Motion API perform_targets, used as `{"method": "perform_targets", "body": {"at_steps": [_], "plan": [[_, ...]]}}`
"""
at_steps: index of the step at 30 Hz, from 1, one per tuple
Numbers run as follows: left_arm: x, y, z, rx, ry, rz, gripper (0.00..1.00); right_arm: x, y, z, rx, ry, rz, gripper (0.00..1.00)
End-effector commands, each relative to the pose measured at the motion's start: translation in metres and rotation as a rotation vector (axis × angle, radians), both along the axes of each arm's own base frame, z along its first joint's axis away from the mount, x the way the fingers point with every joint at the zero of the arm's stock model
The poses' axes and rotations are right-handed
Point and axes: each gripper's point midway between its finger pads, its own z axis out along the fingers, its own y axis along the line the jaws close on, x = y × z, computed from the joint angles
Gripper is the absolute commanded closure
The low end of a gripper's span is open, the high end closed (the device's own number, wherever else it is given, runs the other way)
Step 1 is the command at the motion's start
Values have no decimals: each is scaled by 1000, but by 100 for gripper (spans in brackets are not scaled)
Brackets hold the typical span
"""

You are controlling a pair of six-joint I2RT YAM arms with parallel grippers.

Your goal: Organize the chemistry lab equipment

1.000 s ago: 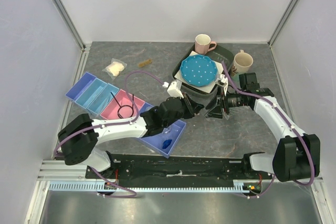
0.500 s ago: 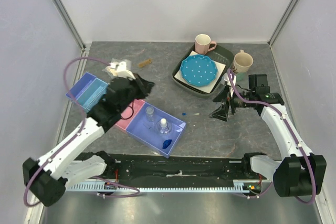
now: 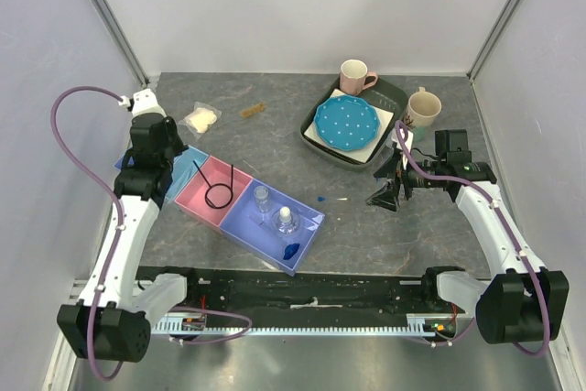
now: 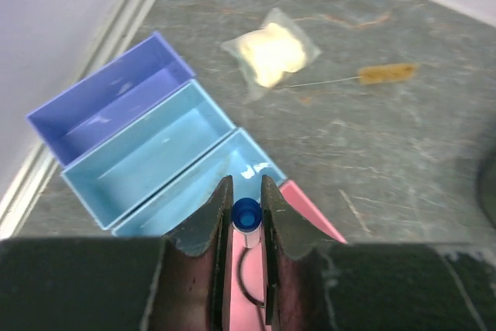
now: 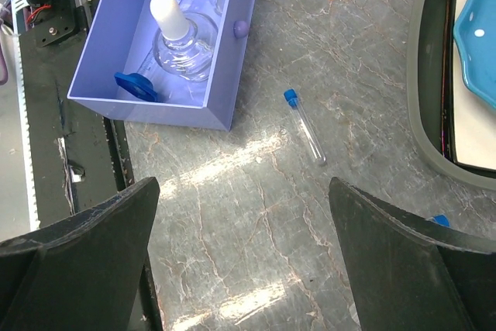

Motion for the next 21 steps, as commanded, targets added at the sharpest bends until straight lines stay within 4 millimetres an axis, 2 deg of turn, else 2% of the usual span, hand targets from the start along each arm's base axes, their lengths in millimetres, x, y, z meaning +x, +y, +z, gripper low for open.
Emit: {"method": "perform_targets", "body": {"at_steps": [1, 6, 7, 8, 12, 14, 15, 16, 17, 18, 20, 21], "plan": [[13, 33, -15, 110, 68, 58, 97, 1, 0, 3, 8, -38, 17, 2], [33, 42, -35, 134, 110, 82, 97, 1, 0, 3, 7, -38, 17, 2], [35, 56, -36, 135, 109, 121, 97, 1, -1, 2, 10, -33, 17, 2], [40, 59, -41, 135, 126, 128, 97, 0, -1, 2, 9, -34, 18, 2], [49, 53, -40, 104, 127, 100, 98, 1, -1, 2, 8, -31, 17, 2], [50, 38, -35, 54, 102, 29, 98, 1, -2, 1, 3, -32, 15, 2], [47, 31, -23, 35, 61, 0, 98, 1, -2, 1, 1, -34, 14, 2], [45, 15, -21, -4, 45, -85, 98, 2, -2, 0, -2, -35, 12, 2], [44, 4, -12, -27, 1, -138, 98, 2, -3, -1, -4, -35, 12, 2], [37, -21, 6, -75, -64, -260, 98, 2, -3, -1, -5, -37, 11, 2], [26, -47, 15, -132, -118, -386, 98, 3, -3, -2, -6, -33, 12, 2], [17, -72, 29, -166, -165, -500, 98, 3, -3, -3, -9, -32, 13, 2]]}}
